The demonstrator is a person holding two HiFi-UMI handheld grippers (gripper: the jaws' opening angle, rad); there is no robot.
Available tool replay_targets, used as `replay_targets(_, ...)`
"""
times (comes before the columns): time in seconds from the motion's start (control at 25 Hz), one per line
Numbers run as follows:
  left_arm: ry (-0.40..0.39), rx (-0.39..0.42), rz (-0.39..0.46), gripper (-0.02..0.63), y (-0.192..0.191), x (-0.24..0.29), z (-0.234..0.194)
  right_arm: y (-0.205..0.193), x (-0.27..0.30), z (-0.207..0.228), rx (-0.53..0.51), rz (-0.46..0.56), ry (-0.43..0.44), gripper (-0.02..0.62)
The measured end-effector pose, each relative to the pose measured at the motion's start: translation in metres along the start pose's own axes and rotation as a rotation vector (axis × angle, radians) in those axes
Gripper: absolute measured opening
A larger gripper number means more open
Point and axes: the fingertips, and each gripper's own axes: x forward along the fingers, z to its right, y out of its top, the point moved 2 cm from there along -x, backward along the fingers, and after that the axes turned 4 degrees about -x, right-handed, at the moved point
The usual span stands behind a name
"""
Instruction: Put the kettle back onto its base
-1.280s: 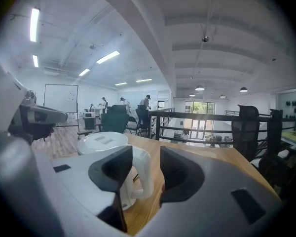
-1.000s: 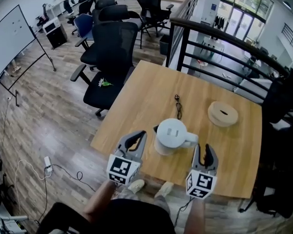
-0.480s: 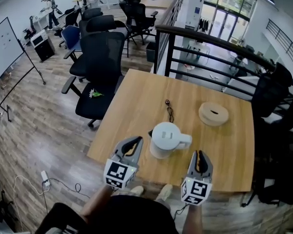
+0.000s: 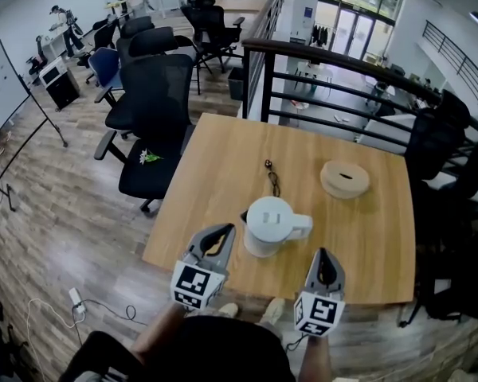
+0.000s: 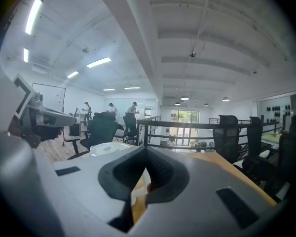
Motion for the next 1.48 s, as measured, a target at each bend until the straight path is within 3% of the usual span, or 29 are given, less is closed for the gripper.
replay_targets(0.84,-0.007,-0.041,-0.031,0.002,-0.003,0.003,-0.002,0.009,0.007,-0.004,0.012,0.016,0.01,-0.002)
replay_targets(1.48,-0.003,-0.028,-0.023,0.002,-0.004,-0.002,0.002,0.003,0.001,-0.005,-0.007,0.028,0.016,-0.002)
